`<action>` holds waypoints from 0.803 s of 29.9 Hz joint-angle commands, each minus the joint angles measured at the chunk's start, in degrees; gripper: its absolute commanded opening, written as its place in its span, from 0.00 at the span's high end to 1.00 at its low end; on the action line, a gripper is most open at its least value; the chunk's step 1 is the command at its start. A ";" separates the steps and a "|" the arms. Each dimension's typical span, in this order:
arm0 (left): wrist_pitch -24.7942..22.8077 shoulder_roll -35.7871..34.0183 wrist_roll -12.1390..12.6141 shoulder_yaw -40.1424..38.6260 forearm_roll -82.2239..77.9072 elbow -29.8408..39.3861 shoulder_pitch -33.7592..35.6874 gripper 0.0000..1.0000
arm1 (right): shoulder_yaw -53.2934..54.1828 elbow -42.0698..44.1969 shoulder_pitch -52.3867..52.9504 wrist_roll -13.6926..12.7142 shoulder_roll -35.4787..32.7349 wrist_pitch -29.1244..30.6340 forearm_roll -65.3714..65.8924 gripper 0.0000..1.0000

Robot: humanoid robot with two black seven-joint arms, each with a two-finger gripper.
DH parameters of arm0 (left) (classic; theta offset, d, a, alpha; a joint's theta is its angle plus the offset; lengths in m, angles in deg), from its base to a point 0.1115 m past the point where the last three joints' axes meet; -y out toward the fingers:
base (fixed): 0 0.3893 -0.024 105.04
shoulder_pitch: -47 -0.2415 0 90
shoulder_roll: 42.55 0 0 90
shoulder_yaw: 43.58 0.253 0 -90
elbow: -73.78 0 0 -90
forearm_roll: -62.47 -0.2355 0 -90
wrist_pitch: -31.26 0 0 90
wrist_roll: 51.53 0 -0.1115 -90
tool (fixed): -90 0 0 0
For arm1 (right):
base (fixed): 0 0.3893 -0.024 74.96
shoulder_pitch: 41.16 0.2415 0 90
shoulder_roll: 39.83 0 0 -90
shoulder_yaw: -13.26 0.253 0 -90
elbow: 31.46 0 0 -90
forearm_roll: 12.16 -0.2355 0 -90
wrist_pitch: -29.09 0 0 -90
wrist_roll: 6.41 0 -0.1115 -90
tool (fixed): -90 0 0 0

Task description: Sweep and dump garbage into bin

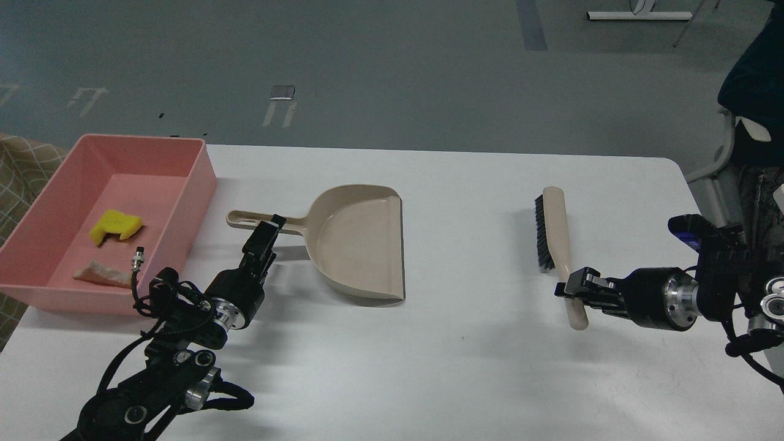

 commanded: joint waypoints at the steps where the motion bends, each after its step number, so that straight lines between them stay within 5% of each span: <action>1: 0.00 -0.24 0.00 -0.15 0.10 0.27 -0.01 0.03 | 0.08 -0.03 0.07 -0.37 -0.10 -0.01 0.00 0.56; 8: 0.00 -0.59 0.00 -0.06 0.01 0.44 -0.01 0.03 | 0.17 -0.12 0.08 -1.25 -0.62 -0.01 0.00 0.30; 10: -0.08 -1.20 0.00 0.11 0.10 1.14 -0.10 0.03 | 0.26 -0.56 0.08 -1.25 -1.15 -0.01 0.00 0.10; 11: -0.08 -1.38 0.00 0.11 0.10 1.41 -0.27 0.03 | 0.26 -0.73 0.08 -1.25 -1.59 -0.01 0.00 0.07; 24: -5.17 -11.38 0.00 -2.86 0.10 14.49 -8.44 0.03 | 7.00 -4.61 0.08 -0.81 -11.34 -0.01 -2.44 0.05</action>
